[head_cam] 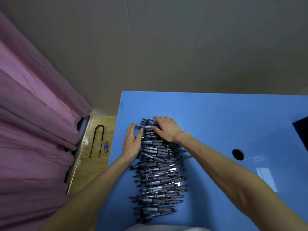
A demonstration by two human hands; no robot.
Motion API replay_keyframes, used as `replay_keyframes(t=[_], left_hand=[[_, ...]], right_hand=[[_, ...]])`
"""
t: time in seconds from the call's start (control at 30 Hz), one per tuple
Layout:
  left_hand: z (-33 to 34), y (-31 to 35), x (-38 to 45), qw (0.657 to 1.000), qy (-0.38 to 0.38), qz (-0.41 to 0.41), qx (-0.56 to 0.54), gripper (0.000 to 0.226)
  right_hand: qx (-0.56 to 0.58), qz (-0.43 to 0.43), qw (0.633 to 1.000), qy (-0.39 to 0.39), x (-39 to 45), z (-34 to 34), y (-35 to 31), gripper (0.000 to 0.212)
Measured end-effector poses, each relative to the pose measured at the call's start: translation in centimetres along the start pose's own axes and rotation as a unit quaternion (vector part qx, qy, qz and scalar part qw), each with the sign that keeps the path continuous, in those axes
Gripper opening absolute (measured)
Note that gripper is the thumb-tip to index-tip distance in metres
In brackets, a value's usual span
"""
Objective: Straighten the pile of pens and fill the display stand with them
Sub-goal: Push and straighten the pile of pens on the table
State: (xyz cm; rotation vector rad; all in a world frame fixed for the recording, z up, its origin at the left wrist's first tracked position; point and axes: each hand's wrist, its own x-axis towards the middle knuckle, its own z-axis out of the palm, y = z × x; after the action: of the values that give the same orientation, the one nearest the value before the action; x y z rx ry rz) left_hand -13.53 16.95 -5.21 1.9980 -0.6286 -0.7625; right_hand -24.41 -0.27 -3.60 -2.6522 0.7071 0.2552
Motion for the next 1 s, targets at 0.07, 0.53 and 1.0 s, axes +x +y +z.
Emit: replay_keyframes(t=[0.07, 0.53, 1.0], left_hand=[[-0.2, -0.4, -0.7, 1.000, 0.001, -0.001, 0.006, 0.060], [-3.7, -5.0, -11.6, 0.934, -0.125, 0.150, 0.298, 0.123], [-3.0, -6.7, -17.3, 0.815, -0.228, 0.312, 0.432, 0.135]], right_hand=[[0.014, 0.000, 1.000, 0.002, -0.2, 0.2, 0.5, 0.063], [0.088, -0.009, 0.977, 0.194, -15.8, 5.5, -1.9, 0.076], [-0.113, -0.062, 0.990, 0.051, -24.9, 12.0, -7.2, 0.115]])
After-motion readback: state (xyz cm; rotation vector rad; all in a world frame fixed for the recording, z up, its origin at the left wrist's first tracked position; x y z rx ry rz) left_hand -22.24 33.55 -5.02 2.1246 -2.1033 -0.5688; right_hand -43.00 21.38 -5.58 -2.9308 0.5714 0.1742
